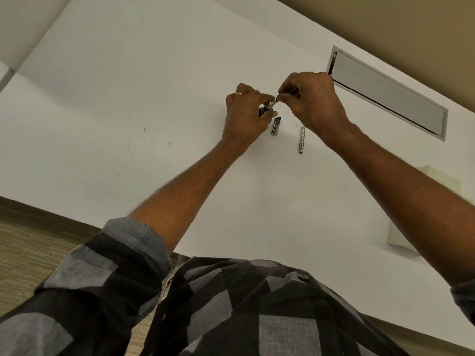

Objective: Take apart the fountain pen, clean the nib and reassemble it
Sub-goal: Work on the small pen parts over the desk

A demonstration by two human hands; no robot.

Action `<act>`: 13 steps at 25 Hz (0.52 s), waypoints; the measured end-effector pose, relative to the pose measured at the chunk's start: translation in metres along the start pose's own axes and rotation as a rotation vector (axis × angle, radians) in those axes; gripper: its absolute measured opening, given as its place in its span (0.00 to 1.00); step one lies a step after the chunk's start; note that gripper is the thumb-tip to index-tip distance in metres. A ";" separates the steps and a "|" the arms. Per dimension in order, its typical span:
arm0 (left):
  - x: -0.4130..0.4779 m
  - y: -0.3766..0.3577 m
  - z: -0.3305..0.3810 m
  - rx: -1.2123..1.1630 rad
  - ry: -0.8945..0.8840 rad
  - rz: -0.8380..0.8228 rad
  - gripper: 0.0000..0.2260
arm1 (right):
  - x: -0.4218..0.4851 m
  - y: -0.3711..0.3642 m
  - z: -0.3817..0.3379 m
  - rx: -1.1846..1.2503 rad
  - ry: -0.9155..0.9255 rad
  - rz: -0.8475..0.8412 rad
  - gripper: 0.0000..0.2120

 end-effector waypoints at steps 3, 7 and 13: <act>0.000 0.000 0.000 -0.006 -0.016 0.012 0.11 | -0.002 -0.004 -0.001 0.002 0.000 -0.006 0.07; -0.003 0.000 0.000 -0.020 -0.019 0.034 0.12 | -0.005 -0.006 -0.001 -0.010 0.003 -0.022 0.09; -0.004 -0.001 0.000 -0.030 0.011 0.016 0.18 | -0.006 -0.009 -0.005 -0.073 0.071 -0.079 0.09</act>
Point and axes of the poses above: each hand's wrist, its own x-axis towards the middle knuckle, its own y-axis out of the back of the hand, z = x × y, the point moved 4 cm from there along x, towards the middle knuckle, and after that the axes turned 9 degrees about -z, right-handed, at the moved point
